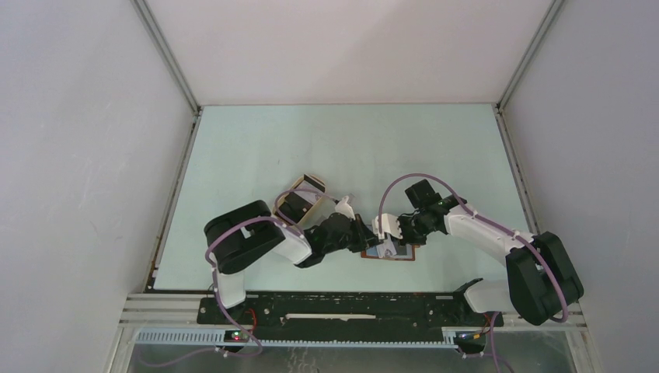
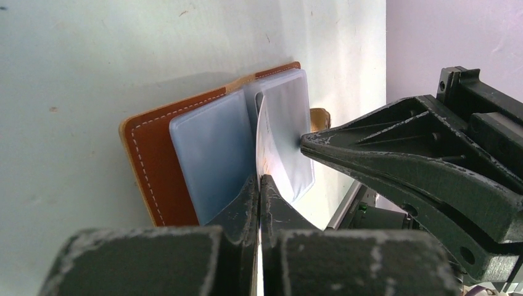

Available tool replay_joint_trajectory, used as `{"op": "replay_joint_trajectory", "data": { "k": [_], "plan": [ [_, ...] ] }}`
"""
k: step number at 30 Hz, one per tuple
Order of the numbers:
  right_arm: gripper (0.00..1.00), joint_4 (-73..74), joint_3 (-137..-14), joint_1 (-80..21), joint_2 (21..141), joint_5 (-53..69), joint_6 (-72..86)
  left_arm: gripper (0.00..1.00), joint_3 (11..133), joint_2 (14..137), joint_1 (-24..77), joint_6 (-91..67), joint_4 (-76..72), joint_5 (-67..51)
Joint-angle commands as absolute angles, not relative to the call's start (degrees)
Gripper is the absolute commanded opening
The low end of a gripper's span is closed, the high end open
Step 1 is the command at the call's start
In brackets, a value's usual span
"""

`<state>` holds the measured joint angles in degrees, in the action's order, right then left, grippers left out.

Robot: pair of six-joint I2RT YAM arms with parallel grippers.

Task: Put the credit cards into the card holder
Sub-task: Insert the credit card into the card holder.

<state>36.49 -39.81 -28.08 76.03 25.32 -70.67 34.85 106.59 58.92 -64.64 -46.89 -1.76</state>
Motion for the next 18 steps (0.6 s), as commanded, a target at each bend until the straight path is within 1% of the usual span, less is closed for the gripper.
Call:
{"op": "replay_joint_trajectory", "data": {
  "k": [1,14,18],
  "plan": [
    [0.0,38.8,-39.5,-29.0,77.6,24.7,-71.0,0.0,36.3,109.0,59.0,-63.8,-38.7,-6.0],
    [0.0,38.8,-39.5,-29.6,77.4,24.5,-71.0,0.0,35.5,110.3,57.6,-65.5,-38.5,-9.9],
    [0.0,38.7,-39.5,-29.9,77.4,24.4,-71.1,0.02,35.4,110.9,57.2,-66.2,-38.9,-11.3]
  ]
}}
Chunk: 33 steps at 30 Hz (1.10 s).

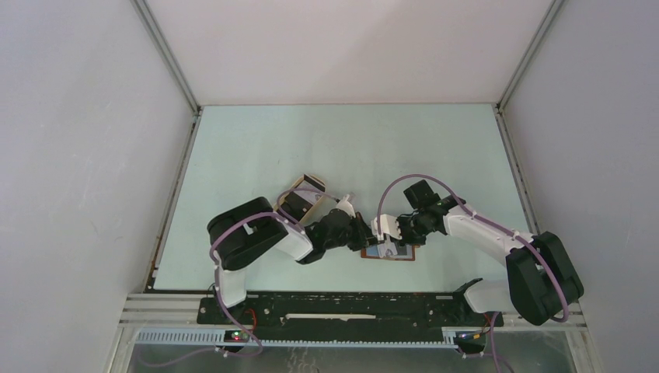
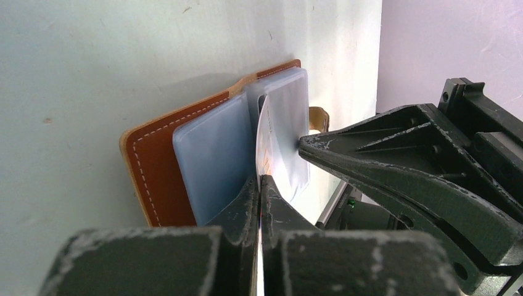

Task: Put the credit cards into the card holder
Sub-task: Insert the credit card into the card holder.

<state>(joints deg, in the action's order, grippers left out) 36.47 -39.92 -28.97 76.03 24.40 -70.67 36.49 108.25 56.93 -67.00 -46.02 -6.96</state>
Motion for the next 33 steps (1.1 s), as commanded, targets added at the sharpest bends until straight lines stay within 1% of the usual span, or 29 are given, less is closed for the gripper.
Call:
{"op": "replay_joint_trajectory", "data": {
  "k": [1,14,26,32,33],
  "plan": [
    [0.0,38.7,-39.5,-29.9,77.4,24.4,-71.0,0.02,35.4,111.1,57.1,-66.4,-38.9,-11.7],
    [0.0,38.5,-39.5,-31.0,77.4,24.2,-71.0,0.02,35.7,113.1,56.0,-67.4,-38.0,-15.4],
    [0.01,38.5,-39.5,-31.6,76.8,24.3,-70.9,0.04,40.2,115.0,55.5,-65.3,-33.9,-17.7],
    [0.04,38.6,-39.5,-31.5,75.3,25.1,-70.8,0.08,41.1,114.9,55.3,-64.4,-33.1,-17.6],
    [0.05,38.7,-39.5,-31.4,74.6,25.6,-70.8,0.1,41.0,114.8,55.2,-64.3,-33.1,-17.5]
  ]
}}
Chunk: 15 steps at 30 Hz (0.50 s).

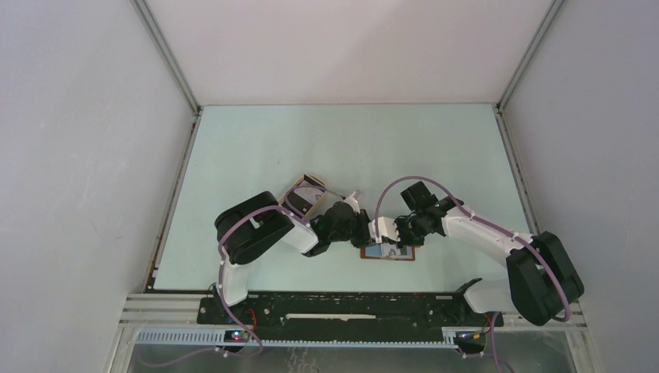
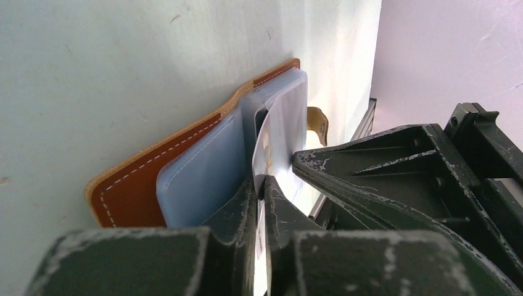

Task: Put the credit cards into the card holder
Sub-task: Insert the credit card into the card holder.

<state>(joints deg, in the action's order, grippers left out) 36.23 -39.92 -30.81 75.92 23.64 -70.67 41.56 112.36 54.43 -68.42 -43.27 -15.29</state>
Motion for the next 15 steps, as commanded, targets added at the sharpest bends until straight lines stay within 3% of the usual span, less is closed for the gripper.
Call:
{"op": "replay_joint_trajectory", "data": {
  "k": [1,11,15],
  "plan": [
    [0.06,38.8,-39.5,-31.3,73.9,26.1,-70.9,0.12,40.9,114.7,55.2,-64.1,-33.1,-17.5],
    [0.16,36.6,-39.5,-29.9,67.6,33.1,-69.0,0.29,39.3,113.2,54.6,-62.9,-35.5,-17.7],
    [0.16,35.9,-39.5,-30.9,67.5,33.7,-69.3,0.35,38.9,112.9,54.4,-62.9,-36.7,-17.8]
  ]
}}
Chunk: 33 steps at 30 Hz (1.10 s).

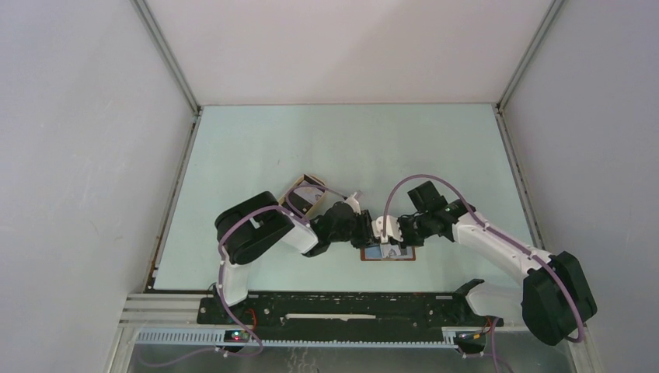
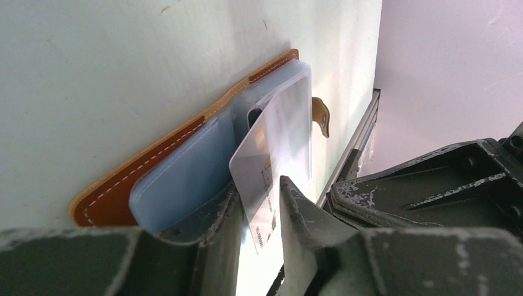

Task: Put the credit cards into the card holder
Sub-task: Insert the credit card into the card holder.

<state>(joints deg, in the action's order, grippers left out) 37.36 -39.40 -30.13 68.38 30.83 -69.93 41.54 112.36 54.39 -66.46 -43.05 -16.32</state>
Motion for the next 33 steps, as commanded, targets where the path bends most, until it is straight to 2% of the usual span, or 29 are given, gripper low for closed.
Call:
{"op": "replay_joint_trajectory", "data": {
  "k": [1,7,13,20,33],
  "plan": [
    [0.15,36.2,-39.5,-31.6,67.3,34.2,-69.9,0.35,38.9,112.8,54.4,-62.9,-36.8,-18.0],
    [0.06,33.5,-37.8,-41.3,64.8,32.9,-73.0,0.37,39.0,113.8,53.9,-63.3,-38.3,-19.0],
    [0.0,24.5,-36.4,-50.2,69.5,20.3,-70.9,0.38,38.7,114.2,53.6,-63.5,-39.6,-19.4],
    [0.0,20.4,-36.4,-52.9,74.3,13.8,-69.7,0.39,38.6,115.0,53.3,-63.6,-40.6,-19.8],
    [0.0,20.4,-35.6,-52.6,76.7,9.2,-70.2,0.41,39.0,116.4,52.8,-63.6,-41.4,-20.4]
  ]
}}
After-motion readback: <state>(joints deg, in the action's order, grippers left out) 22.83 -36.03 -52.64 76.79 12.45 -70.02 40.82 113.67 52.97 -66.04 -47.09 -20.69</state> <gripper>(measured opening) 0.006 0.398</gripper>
